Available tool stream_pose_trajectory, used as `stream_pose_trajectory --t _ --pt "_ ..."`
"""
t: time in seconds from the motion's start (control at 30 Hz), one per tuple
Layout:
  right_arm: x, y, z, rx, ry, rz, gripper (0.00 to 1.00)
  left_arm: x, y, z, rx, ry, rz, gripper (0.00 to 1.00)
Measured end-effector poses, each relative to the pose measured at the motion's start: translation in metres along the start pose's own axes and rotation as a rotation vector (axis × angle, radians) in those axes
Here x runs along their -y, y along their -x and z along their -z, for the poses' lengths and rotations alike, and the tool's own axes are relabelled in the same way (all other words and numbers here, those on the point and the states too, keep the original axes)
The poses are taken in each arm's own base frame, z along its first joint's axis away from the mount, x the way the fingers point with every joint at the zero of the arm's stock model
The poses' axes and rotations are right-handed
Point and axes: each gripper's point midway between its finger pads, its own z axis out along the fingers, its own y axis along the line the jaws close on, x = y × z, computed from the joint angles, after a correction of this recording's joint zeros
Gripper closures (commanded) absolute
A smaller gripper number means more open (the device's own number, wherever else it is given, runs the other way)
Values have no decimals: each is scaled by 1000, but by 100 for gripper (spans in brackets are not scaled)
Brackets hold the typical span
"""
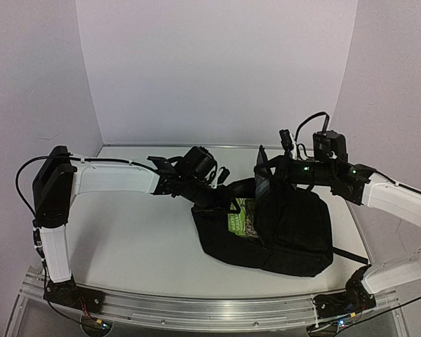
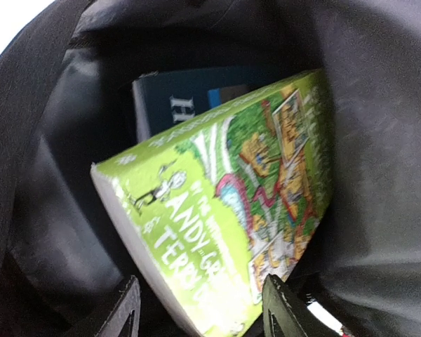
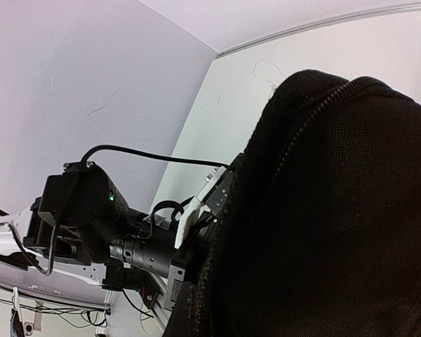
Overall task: Pack the student bag
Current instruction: Place the book in the student bag.
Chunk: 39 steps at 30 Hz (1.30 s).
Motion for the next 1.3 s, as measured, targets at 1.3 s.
stream_pose_trajectory --t 1.3 --pt "-2 4 17 69 -20 16 100 50 -35 23 16 -234 -368 34"
